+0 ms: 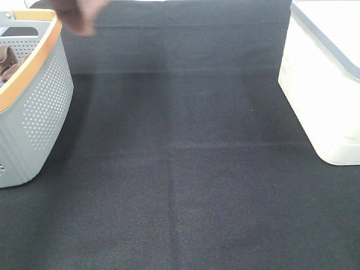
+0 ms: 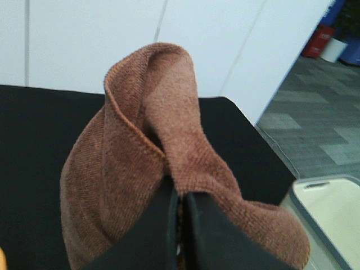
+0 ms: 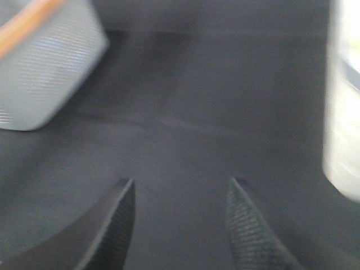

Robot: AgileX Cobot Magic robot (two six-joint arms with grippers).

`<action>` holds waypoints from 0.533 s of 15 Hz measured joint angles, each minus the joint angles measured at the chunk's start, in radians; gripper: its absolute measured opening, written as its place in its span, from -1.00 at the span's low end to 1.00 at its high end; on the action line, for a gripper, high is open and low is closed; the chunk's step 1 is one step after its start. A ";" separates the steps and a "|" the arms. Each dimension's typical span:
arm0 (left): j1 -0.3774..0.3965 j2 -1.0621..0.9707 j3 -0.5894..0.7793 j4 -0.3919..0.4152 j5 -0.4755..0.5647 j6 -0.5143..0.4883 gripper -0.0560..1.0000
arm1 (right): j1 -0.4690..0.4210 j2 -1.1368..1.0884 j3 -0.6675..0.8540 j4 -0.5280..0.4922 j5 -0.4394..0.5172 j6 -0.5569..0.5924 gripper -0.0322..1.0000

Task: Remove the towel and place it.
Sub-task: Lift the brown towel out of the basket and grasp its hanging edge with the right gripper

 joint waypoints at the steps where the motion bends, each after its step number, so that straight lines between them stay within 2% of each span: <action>1: -0.025 0.021 0.000 0.000 -0.001 0.000 -0.88 | 0.041 0.091 -0.035 0.064 -0.039 -0.105 0.01; 3: -0.080 0.075 0.000 -0.002 -0.001 0.000 -0.88 | 0.172 0.335 -0.162 0.106 -0.077 -0.263 0.01; 4: -0.080 0.075 0.000 -0.002 -0.001 0.000 -0.88 | 0.172 0.335 -0.162 0.106 -0.077 -0.263 0.01; 5: -0.096 0.098 0.000 -0.005 -0.001 0.000 -0.88 | 0.231 0.440 -0.228 0.095 -0.087 -0.292 0.01; 6: -0.111 0.121 0.000 -0.005 -0.001 0.000 -0.88 | 0.294 0.543 -0.288 0.065 -0.101 -0.307 0.01; 8: -0.132 0.156 0.000 -0.011 -0.001 -0.011 -0.88 | 0.450 0.742 -0.395 -0.074 -0.171 -0.309 0.01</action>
